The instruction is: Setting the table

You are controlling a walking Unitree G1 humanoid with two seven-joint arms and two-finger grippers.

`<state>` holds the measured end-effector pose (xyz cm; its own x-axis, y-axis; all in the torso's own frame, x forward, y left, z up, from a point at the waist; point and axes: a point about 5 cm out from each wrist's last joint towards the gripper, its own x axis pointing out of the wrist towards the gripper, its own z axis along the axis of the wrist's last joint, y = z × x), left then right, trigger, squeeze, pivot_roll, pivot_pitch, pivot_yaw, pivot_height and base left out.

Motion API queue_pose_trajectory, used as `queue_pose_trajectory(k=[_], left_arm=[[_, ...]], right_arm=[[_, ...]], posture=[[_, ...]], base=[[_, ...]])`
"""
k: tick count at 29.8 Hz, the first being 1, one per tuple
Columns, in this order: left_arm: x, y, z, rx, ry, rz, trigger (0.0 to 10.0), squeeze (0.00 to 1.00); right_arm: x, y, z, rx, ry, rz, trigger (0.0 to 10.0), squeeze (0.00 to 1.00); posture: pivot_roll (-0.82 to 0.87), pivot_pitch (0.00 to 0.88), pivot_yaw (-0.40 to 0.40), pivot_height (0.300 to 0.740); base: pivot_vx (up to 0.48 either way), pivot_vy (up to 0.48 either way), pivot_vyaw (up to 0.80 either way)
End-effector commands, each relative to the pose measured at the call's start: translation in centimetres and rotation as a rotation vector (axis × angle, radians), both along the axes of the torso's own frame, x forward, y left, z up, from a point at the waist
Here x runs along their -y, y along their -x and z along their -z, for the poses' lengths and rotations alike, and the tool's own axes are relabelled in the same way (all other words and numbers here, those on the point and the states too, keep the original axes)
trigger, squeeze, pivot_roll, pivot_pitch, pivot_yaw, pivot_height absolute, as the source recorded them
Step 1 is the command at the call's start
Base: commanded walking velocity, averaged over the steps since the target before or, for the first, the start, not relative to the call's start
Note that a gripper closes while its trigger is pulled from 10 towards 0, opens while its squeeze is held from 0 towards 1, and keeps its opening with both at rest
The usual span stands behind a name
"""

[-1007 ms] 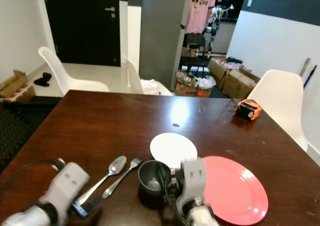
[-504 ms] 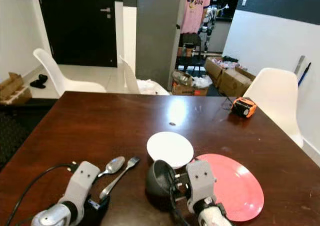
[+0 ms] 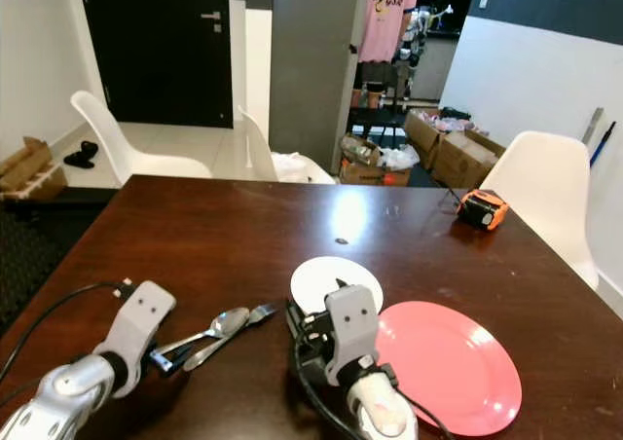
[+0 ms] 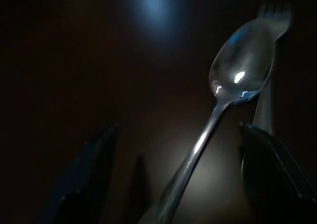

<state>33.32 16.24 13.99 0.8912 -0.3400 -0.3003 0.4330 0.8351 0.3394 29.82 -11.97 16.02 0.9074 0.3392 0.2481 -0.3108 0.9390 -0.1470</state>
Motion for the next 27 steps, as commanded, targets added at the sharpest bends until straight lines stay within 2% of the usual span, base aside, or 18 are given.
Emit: queue_pose_trajectory(k=[1,2,5,7,8,9,10,12,13,14,16,17,18,19,20,21,27], left_arm=[[0.6,-0.7,1.1,-0.057,-0.034,0.098,10.0,0.00],[0.9,-1.0,1.3,-0.081,-0.036,0.142,10.0,0.00],[0.8,-1.7,1.4,-0.092,-0.068,0.172,10.0,0.00],[0.5,-2.6,1.3,-0.082,-0.116,0.159,10.0,0.00],[0.5,-2.6,1.3,-0.082,-0.116,0.159,10.0,0.00],[0.2,-3.3,1.1,-0.075,-0.142,0.136,10.0,0.00],[-0.1,-3.6,1.0,-0.074,-0.153,0.117,9.1,0.00],[-0.3,-3.8,0.9,-0.073,-0.160,0.106,9.1,0.00],[-0.7,-4.0,0.9,-0.076,-0.167,0.082,8.6,0.00],[-1.4,-4.0,1.2,-0.097,-0.177,0.059,4.0,0.00],[-1.6,-4.0,1.3,-0.109,-0.181,0.056,4.0,0.00],[-1.9,-3.8,1.6,-0.133,-0.185,0.051,1.7,0.00],[-2.2,-3.8,1.9,-0.149,-0.187,0.051,1.7,0.00],[-2.7,-3.6,2.3,-0.176,-0.194,0.047,0.0,0.00],[-2.7,-3.6,2.3,-0.176,-0.194,0.047,0.0,0.00],[-3.7,-2.9,3.6,-0.226,-0.224,0.056,0.0,0.00],[-4.6,-2.0,5.1,-0.272,-0.232,0.057,0.0,0.00]], right_arm=[[-0.1,-0.2,0.0,-0.016,-0.013,-0.006,10.0,0.00],[-0.2,-0.2,-0.1,-0.014,-0.019,-0.008,10.0,0.00],[-0.2,-0.2,-0.3,-0.014,-0.032,-0.009,10.0,0.00],[-0.2,-0.1,-0.4,-0.012,-0.039,-0.003,10.0,0.00],[-0.2,-0.1,-0.4,-0.012,-0.039,-0.003,10.0,0.00],[0.0,0.1,-0.4,-0.011,-0.047,0.007,10.0,0.00],[0.1,0.1,-0.4,-0.013,-0.052,0.013,10.0,0.00],[0.1,0.2,-0.4,-0.014,-0.054,0.016,10.0,0.00],[0.2,0.2,-0.3,-0.016,-0.057,0.019,10.0,0.00],[0.2,0.3,-0.3,-0.019,-0.059,0.022,10.0,0.00],[0.2,0.4,-0.3,-0.020,-0.060,0.022,10.0,0.00],[0.2,0.4,-0.2,-0.023,-0.062,0.023,10.0,0.00],[0.2,0.4,-0.2,-0.025,-0.064,0.024,10.0,0.00],[0.3,0.4,-0.2,-0.027,-0.066,0.025,10.0,0.00],[0.3,0.4,-0.2,-0.027,-0.066,0.025,10.0,0.00],[0.3,0.5,-0.2,-0.032,-0.070,0.026,10.0,0.00],[0.3,0.5,-0.1,-0.040,-0.076,0.028,10.0,0.00]], posture=[[0.00,0.050,0.033,0.740],[0.00,0.050,0.033,0.740],[-0.01,0.056,0.038,0.740],[-0.02,0.057,0.045,0.740],[-0.02,0.057,0.045,0.740],[-0.02,0.063,0.049,0.740],[-0.02,0.064,0.050,0.740],[-0.02,0.064,0.050,0.740],[-0.02,0.068,0.050,0.740],[-0.02,0.071,0.051,0.740],[-0.02,0.071,0.051,0.740],[-0.02,0.072,0.050,0.740],[-0.02,0.074,0.050,0.740],[-0.02,0.077,0.051,0.740],[-0.02,0.077,0.051,0.740],[-0.01,0.081,0.049,0.740],[-0.01,0.084,0.046,0.740]], base=[[0.000,0.000,0.00],[0.000,0.000,0.00],[0.000,0.000,0.00],[0.000,0.000,0.00],[0.000,0.000,0.00],[0.000,0.000,0.00],[0.000,0.000,0.00],[0.000,0.000,0.00],[0.000,0.000,0.00],[0.000,0.000,0.00],[0.000,0.000,0.00],[0.000,0.000,0.00],[0.000,0.000,0.00],[0.000,0.000,0.00],[0.000,0.000,0.00],[0.000,0.000,0.00],[0.000,0.000,0.00]])
